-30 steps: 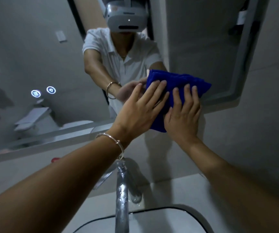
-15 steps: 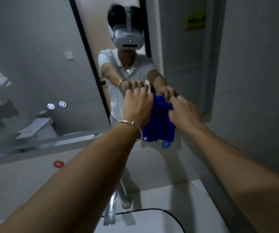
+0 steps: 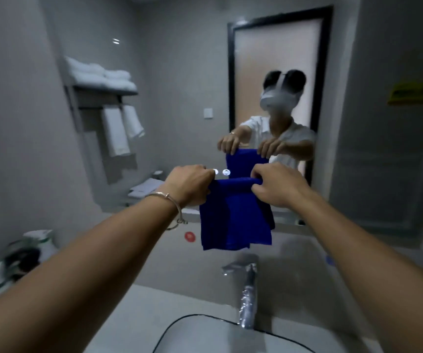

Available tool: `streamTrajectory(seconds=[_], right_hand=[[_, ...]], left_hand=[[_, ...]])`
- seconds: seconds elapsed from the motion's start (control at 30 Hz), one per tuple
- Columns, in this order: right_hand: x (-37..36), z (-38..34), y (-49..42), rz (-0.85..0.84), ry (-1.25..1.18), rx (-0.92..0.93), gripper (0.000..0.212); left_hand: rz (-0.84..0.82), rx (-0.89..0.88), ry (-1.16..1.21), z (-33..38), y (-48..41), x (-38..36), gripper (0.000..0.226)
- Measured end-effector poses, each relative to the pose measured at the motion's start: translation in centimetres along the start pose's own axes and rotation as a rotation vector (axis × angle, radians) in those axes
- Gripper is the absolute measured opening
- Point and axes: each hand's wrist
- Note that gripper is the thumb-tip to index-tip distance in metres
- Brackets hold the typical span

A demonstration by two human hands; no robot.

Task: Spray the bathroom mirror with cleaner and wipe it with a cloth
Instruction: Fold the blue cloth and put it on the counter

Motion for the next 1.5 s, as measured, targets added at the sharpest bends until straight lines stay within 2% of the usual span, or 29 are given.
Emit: streamTrajectory(seconds=[0.33, 0.57, 0.67, 0.9, 1.07, 1.23, 1.33, 1.5], right_hand=[[-1.0, -25.5, -2.5, -0.010, 0.029, 0.260, 0.006], [-5.7, -40.3, -1.7, -0.134, 0.006, 0.428, 0.006], [-8.1, -43.8, -2.6, -0.226, -0.023, 0.413, 0.016], [-15.1, -49.7, -5.8, -0.444, -0.130, 0.439, 0.007], [-22.0, -52.4, -8.3, -0.678, -0.173, 0.486, 0.003], [-29.0, -55.0, -9.1, -0.857, -0.218, 0.534, 0.007], [-32.3, -56.6, -9.3, -0.938, -0.213, 0.545, 0.012], [-36.9, -59.2, -9.7, -1.029, -0.199, 0.534, 0.008]], left_hand=[[0.001, 0.242, -0.001, -18.5, 20.3, 1.0, 0.015], [-0.150, 0.336, -0.059, -26.7, 33.2, -1.2, 0.018], [-0.182, 0.356, -0.076, -29.2, 35.8, -2.4, 0.018], [-0.322, 0.428, 0.005, -33.0, 39.6, -8.2, 0.015], [-0.477, 0.461, 0.091, -35.4, 41.6, -13.8, 0.020], [-0.600, 0.512, 0.188, -37.5, 44.0, -19.6, 0.020], [-0.664, 0.551, 0.252, -38.5, 45.6, -23.0, 0.023], [-0.760, 0.560, 0.393, -40.6, 47.7, -28.1, 0.022]])
Point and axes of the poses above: each hand's wrist, its own y-axis away from the middle knuckle, its own x-axis out of the back of the hand, z = x × y, and after that the axes turned 5 degrees about -z, right-handed
